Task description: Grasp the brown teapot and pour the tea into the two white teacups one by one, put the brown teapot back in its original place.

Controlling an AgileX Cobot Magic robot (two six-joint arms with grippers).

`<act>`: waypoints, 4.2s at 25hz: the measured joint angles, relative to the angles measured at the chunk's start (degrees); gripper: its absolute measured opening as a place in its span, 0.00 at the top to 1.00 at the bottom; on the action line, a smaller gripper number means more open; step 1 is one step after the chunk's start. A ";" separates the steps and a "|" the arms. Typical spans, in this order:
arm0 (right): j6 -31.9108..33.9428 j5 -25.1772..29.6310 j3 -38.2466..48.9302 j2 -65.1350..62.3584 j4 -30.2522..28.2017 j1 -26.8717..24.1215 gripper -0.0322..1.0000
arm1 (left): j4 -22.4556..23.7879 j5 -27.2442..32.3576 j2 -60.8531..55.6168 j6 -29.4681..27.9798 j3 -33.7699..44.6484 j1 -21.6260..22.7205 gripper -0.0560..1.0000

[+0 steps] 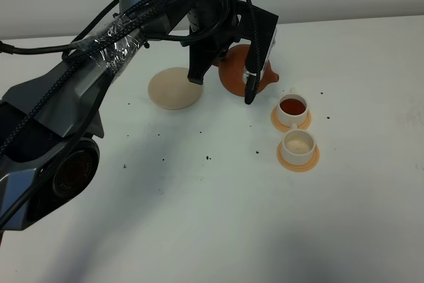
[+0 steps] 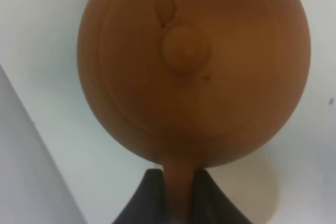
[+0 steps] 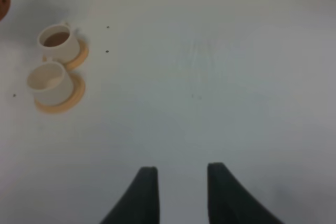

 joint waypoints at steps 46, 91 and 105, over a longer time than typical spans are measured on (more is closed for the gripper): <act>0.00 0.00 0.00 0.00 0.00 0.00 0.73 | -13.47 -16.60 -26.05 -33.85 51.13 -1.04 0.83; 0.00 0.00 0.00 0.00 0.02 0.00 0.73 | 24.76 -42.89 -22.89 -30.11 56.31 -9.51 0.83; -0.01 0.00 0.00 0.00 0.02 0.00 0.73 | 29.02 -45.68 -20.83 -30.35 56.05 -9.62 0.83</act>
